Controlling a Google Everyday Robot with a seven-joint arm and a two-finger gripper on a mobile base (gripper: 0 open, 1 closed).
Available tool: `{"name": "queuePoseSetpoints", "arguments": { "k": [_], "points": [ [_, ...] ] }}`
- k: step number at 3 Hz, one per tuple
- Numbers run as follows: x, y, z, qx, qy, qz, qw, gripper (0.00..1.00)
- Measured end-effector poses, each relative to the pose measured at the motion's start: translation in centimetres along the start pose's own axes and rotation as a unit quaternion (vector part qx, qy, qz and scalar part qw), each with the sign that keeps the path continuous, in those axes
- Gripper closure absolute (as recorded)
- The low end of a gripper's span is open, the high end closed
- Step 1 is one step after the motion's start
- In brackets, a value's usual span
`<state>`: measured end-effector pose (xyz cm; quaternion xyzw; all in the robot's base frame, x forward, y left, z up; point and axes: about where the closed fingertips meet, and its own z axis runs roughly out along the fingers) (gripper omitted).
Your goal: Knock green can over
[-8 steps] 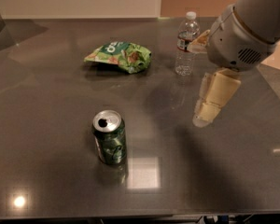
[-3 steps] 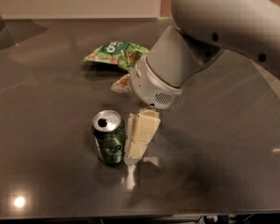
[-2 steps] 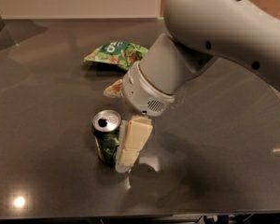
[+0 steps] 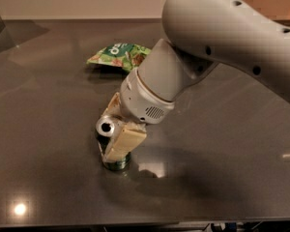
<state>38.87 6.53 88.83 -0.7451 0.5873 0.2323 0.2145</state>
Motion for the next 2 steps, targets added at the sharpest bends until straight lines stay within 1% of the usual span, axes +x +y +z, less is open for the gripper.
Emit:
{"name": "queuePoseSetpoints", "arguments": {
  "k": [1,2],
  "points": [
    [0.5,-0.7,-1.0,0.009,0.007,0.016,0.9998,0.62],
    [1.4,-2.2,-3.5,0.024,0.045,0.03,0.9982,0.86]
  ]
}}
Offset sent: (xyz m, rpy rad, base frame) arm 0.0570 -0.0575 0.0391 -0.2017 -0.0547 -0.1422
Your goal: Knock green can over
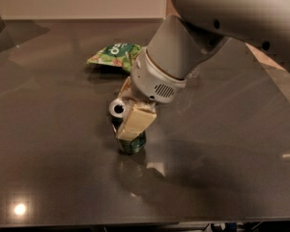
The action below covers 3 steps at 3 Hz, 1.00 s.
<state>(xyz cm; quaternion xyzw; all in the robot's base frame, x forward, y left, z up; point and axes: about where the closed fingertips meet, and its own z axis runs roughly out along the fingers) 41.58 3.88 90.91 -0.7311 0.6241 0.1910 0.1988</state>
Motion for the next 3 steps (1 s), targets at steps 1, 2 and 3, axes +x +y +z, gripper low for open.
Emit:
{"name": "queuePoseSetpoints", "arguments": {
  "k": [1,2,3],
  "points": [
    [2.0,-1.8,-2.8,0.027,0.062,0.015,0.9976,1.0],
    [4.0,-3.1,-5.1,0.048,0.136,0.014,0.9895,1.0],
    [5.3,-3.5,-5.7,0.062,0.213,-0.003,0.9751,1.0]
  ]
}}
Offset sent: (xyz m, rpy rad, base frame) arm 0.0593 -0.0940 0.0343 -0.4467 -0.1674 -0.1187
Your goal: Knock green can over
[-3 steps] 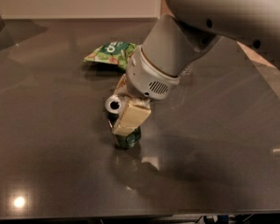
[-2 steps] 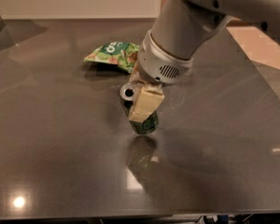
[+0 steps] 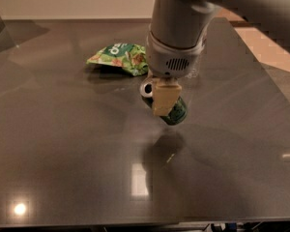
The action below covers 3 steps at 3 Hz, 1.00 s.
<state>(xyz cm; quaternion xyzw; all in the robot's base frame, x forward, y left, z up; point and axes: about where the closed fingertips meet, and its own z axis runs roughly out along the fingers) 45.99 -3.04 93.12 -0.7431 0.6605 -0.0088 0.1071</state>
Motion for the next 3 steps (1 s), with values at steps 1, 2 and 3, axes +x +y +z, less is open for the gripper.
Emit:
{"name": "queuePoseSetpoints", "arguments": {
  "k": [1,2,3],
  "points": [
    [0.5,0.2,1.3,0.006,0.07,-0.024,0.9972,0.84],
    [0.5,0.8,3.0,-0.005,0.112,-0.045,0.9926,0.59],
    [0.4,1.1,4.2,-0.011,0.134,-0.057,0.9893,0.36]
  ]
}}
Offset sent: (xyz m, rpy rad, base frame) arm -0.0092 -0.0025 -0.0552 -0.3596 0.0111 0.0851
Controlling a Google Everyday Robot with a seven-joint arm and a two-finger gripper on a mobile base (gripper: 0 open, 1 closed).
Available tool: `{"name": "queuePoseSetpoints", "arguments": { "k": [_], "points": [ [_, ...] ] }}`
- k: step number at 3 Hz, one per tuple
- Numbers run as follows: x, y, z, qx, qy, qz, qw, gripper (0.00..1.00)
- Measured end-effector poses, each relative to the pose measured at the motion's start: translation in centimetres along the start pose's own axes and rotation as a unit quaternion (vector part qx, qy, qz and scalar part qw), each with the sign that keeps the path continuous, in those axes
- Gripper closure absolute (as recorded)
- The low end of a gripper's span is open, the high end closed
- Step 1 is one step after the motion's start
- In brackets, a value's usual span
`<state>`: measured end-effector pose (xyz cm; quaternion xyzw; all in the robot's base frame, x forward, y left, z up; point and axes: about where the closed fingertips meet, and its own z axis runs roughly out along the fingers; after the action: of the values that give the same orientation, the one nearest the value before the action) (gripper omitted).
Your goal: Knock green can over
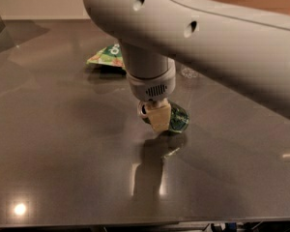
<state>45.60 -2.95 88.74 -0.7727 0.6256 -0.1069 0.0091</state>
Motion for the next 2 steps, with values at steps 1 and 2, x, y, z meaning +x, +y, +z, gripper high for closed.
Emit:
{"name": "queuePoseSetpoints", "arguments": {
  "k": [1,2],
  "points": [
    [-0.29,0.05,0.65,-0.005,0.008,-0.008,0.9999,0.13],
    [-0.53,0.14,1.11,-0.01,0.006,-0.011,0.9999,0.0]
  ]
}}
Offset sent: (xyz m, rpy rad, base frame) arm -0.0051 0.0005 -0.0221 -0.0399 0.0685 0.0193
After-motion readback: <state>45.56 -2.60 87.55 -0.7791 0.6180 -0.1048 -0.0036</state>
